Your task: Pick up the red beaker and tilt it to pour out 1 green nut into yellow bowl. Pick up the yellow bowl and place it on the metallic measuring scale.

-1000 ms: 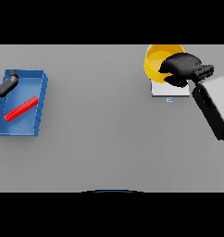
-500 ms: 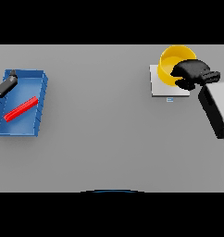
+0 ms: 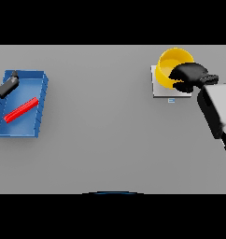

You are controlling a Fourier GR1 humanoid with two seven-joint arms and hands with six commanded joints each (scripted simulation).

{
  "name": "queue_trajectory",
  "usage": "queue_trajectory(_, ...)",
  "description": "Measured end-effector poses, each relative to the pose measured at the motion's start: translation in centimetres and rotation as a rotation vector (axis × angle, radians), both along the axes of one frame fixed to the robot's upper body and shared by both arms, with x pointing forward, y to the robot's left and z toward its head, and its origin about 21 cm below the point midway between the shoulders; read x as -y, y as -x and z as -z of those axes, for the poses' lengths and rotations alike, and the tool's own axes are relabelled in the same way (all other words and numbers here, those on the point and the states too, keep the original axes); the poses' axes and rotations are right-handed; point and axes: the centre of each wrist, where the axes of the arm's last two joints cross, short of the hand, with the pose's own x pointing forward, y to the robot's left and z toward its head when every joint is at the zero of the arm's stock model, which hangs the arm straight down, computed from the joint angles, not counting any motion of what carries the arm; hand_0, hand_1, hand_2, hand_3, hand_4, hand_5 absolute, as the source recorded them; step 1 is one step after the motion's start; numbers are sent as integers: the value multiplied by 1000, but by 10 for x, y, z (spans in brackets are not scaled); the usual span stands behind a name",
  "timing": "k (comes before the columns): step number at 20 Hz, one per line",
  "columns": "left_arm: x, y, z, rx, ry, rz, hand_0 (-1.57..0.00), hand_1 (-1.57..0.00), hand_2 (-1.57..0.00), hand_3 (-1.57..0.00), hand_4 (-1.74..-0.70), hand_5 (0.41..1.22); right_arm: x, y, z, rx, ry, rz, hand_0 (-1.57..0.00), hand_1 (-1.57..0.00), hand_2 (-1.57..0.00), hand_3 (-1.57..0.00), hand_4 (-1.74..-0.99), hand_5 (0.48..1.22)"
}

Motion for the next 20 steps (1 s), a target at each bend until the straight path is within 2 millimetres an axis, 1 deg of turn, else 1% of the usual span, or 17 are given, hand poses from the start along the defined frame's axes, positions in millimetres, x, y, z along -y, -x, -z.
queue_trajectory(1,1,-2,-2,-2,-4,-8,1,1,1,1,-722,671,0,1,2,-3,-7,5,-1439,-1337,-1286,-990,-1688,1221)
queue_trajectory(2,2,-2,-3,-4,-3,-5,1,1,1,1,-719,668,-1,1,3,-11,-7,12,-1231,-1101,-1091,-890,-1657,1149)
queue_trajectory(3,-4,-1,0,-15,-8,-13,1,1,1,1,-719,668,1,1,0,-10,-5,5,-990,-882,-921,-796,-1629,1080)
queue_trajectory(4,-1,-3,-1,-8,-3,-3,1,1,1,1,-719,667,1,1,0,-16,7,6,-792,-705,-782,-723,-1609,1029)
queue_trajectory(5,2,-2,0,-5,0,-3,1,1,1,1,-718,666,0,0,-2,-25,29,8,-634,-564,-660,-661,-1593,987)
queue_trajectory(6,3,-3,1,-6,0,-4,1,1,1,1,-720,663,-1,0,0,-25,42,-1,-507,-451,-553,-604,-1579,955)
queue_trajectory(7,-2,-3,0,-5,1,-12,1,1,1,1,-721,663,-2,0,-2,-34,54,-12,-405,-360,-464,-552,-1567,929)
queue_trajectory(8,-2,-2,1,-5,3,-12,1,1,1,1,-724,662,-5,-1,-1,-32,62,-29,-324,-288,-381,-506,-1560,909)
queue_trajectory(9,0,-2,3,-3,2,-10,1,1,1,1,-723,663,-3,-2,-4,-25,57,-49,-259,-230,-305,-464,-1554,891)
queue_trajectory(10,1,-4,-2,-2,0,-18,1,1,1,1,-722,664,-3,-3,-5,-19,58,-57,-207,-184,-244,-429,-1552,876)
queue_trajectory(12,-1,-4,-1,-8,-1,-19,1,1,1,1,-723,664,-1,-2,-1,-18,50,-57,-132,-117,-156,-359,-1542,838)
queue_trajectory(13,0,-5,5,-14,3,-22,1,1,1,1,-725,664,-1,-1,0,-12,42,-66,-105,-94,-124,-328,-1537,822)
queue_trajectory(15,-4,-4,2,2,4,-17,1,1,1,1,-724,664,1,-1,0,-14,36,-57,-67,-60,-79,-268,-1523,798)
queue_trajectory(18,-2,-4,1,-3,-5,-13,1,1,1,1,-721,665,-2,-3,1,-26,52,-12,-34,-30,-40,-192,-1500,763)
queue_trajectory(20,-1,-6,1,-9,-1,-8,1,1,1,1,-726,665,4,-3,0,-45,51,-15,-21,-19,-25,-146,-1478,738)
